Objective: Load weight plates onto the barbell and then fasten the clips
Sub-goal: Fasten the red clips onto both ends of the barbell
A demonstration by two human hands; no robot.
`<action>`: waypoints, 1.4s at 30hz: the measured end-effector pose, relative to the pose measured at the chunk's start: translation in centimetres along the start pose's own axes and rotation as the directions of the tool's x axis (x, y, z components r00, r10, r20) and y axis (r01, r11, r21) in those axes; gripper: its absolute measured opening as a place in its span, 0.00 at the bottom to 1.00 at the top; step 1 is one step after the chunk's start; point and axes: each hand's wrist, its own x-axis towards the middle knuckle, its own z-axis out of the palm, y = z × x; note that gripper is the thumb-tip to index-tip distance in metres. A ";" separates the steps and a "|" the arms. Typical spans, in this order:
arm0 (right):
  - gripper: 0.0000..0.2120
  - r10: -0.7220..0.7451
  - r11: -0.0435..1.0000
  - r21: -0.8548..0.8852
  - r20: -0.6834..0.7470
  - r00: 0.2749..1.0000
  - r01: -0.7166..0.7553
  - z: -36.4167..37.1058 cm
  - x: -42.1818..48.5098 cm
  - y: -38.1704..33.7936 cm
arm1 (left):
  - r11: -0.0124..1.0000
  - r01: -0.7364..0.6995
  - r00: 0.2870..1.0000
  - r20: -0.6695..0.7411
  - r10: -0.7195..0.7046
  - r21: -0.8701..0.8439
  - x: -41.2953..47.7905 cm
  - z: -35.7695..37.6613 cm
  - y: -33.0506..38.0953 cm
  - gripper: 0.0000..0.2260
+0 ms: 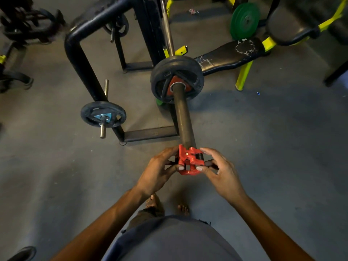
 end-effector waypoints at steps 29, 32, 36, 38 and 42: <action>0.18 0.404 0.858 0.424 -0.213 0.890 -0.288 3.0 19.4 -0.2 | 0.480 0.460 0.728 0.007 -0.686 -0.747 14.8 -1.4 -4.3 0.16; 0.26 0.439 0.856 0.404 -0.242 0.865 -0.321 2.9 23.3 0.4 | 0.438 0.451 0.701 0.004 -0.713 -0.778 18.1 -2.4 -5.4 0.18; 0.26 0.470 0.846 0.409 -0.272 0.839 -0.341 2.9 27.0 -0.5 | 0.376 0.407 0.680 0.002 -0.733 -0.832 22.0 -3.6 -7.3 0.24; 0.26 0.478 0.844 0.407 -0.270 0.836 -0.350 2.9 28.1 -0.5 | 0.349 0.394 0.676 0.010 -0.737 -0.850 23.2 -4.1 -8.2 0.25; 0.29 0.488 0.850 0.370 -0.287 0.824 -0.374 2.9 27.2 -2.6 | 0.319 0.454 0.689 0.101 -0.718 -0.832 23.3 -4.3 -8.6 0.27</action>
